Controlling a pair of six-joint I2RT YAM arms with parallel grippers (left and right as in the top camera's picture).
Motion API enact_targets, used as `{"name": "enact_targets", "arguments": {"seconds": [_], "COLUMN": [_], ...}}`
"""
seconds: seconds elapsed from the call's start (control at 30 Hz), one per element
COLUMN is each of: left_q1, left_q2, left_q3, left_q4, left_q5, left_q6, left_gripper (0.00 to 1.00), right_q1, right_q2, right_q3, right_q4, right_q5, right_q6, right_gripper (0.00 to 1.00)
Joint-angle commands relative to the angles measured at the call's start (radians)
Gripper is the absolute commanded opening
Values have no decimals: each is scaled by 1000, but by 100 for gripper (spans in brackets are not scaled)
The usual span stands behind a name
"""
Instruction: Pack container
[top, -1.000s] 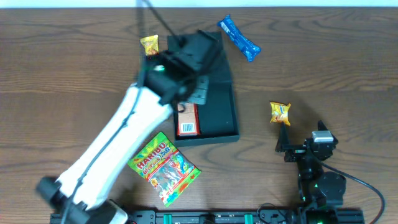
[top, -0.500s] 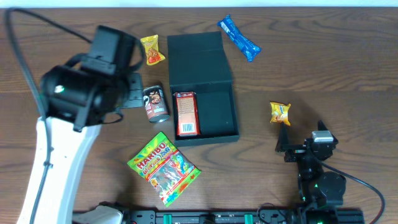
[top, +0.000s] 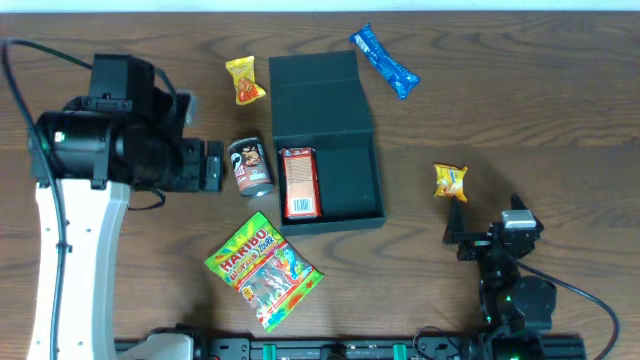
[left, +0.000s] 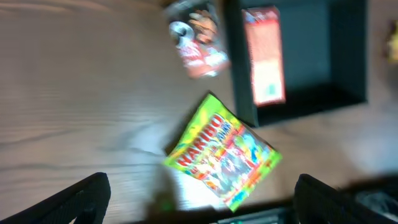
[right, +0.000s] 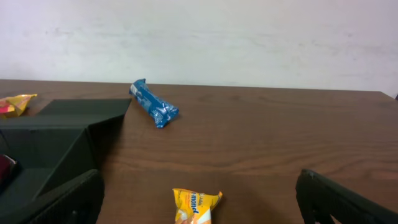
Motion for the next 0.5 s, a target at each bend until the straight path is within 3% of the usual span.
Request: {"name": "enact_targets", "arguments": {"seconds": [0.0,0.1,0.23,0.47], "left_q1": [30,39,58,98], "left_q2": [2,2,2,2], "left_q3": [-40,-48,-48,-48], "left_q4": [15,39,56,58], "left_q5": [105,29,-145,-219], "left_q6": [121,79,-212,-224], "left_gripper": [95,95,95,95], "right_q1": [-6,-6,-6,-6], "right_q2": [-2,13,111,483], "right_q3": [24,135,341,771], "right_q4": [-48,-224,-400,-591], "right_q5": [-33,-19,-15,-90], "right_q6": [38,87,97,97], "right_gripper": [99,99,99,99]}}
